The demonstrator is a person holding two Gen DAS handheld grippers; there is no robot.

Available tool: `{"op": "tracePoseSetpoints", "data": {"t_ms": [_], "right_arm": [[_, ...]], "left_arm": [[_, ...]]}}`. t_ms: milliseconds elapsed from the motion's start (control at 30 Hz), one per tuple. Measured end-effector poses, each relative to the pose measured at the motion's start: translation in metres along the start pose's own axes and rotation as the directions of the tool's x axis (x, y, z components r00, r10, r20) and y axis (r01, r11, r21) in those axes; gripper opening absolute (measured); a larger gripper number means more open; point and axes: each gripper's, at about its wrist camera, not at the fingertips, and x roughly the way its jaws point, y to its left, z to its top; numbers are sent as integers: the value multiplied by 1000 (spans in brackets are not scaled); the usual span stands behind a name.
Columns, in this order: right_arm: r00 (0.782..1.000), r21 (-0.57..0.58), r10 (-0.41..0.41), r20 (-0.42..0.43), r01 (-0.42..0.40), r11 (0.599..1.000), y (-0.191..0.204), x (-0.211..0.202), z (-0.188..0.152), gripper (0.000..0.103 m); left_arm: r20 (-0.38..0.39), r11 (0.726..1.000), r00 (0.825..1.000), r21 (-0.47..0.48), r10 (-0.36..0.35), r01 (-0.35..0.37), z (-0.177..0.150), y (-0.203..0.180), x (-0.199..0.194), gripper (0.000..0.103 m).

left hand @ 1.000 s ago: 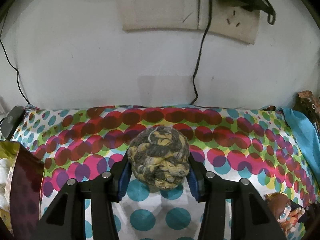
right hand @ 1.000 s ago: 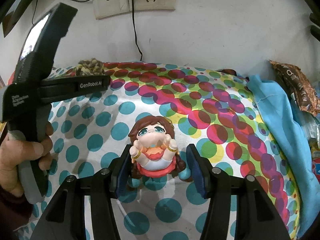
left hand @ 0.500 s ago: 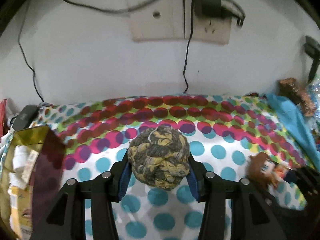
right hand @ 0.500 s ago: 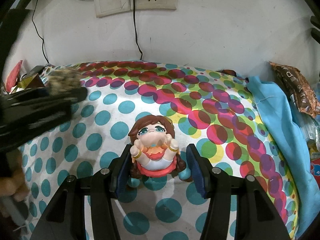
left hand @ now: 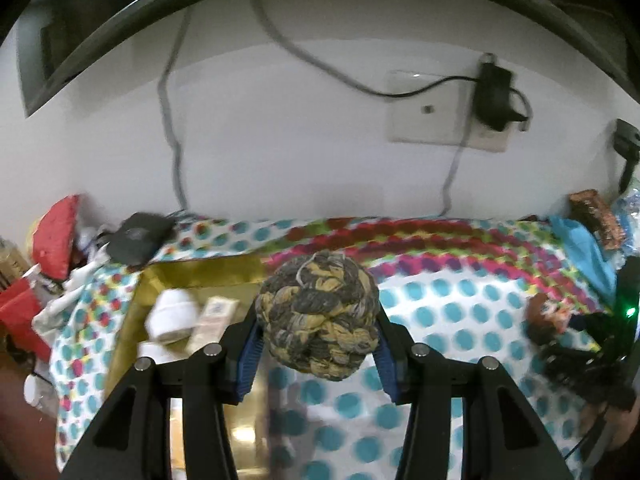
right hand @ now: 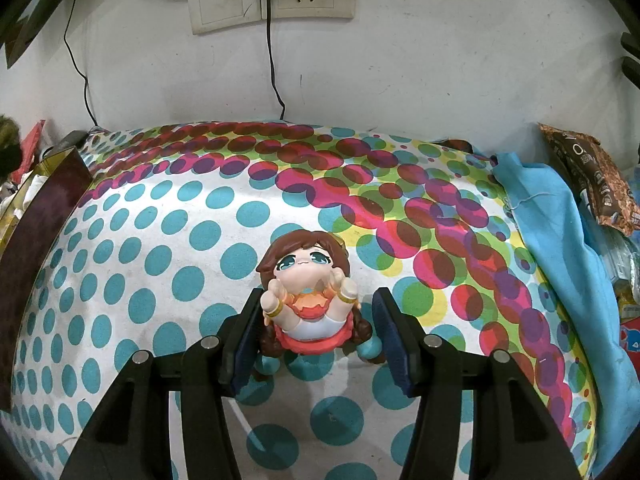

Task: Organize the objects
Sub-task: 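Lift the braided rope ball with the left gripper and carry it toward the tray, then lower the rope ball into the gold tray and open the left gripper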

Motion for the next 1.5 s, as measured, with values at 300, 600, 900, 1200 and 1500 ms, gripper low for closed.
{"op": "tracePoseSetpoints", "data": {"t_ms": [300,600,900,1200,1500], "right_arm": [[1000,0,-1,0,1,1000,0,0,0,52],[1000,-1,-3,-1,3,1000,0,0,1,52],[1000,-2,-4,-1,4,1000,1,0,2,52],[1000,-2,-5,-2,5,1000,1,0,1,53],[1000,-3,-5,-2,5,1000,1,0,1,54]], "left_arm": [[-50,996,999,-84,18,-22,-11,57,15,49],[-109,996,994,-86,20,-29,-11,80,43,49],[-143,995,989,-96,-26,12,-13,83,52,50],[-132,993,991,-108,21,-35,-18,84,50,52],[-154,988,988,-151,10,-34,-25,91,48,61]]}}
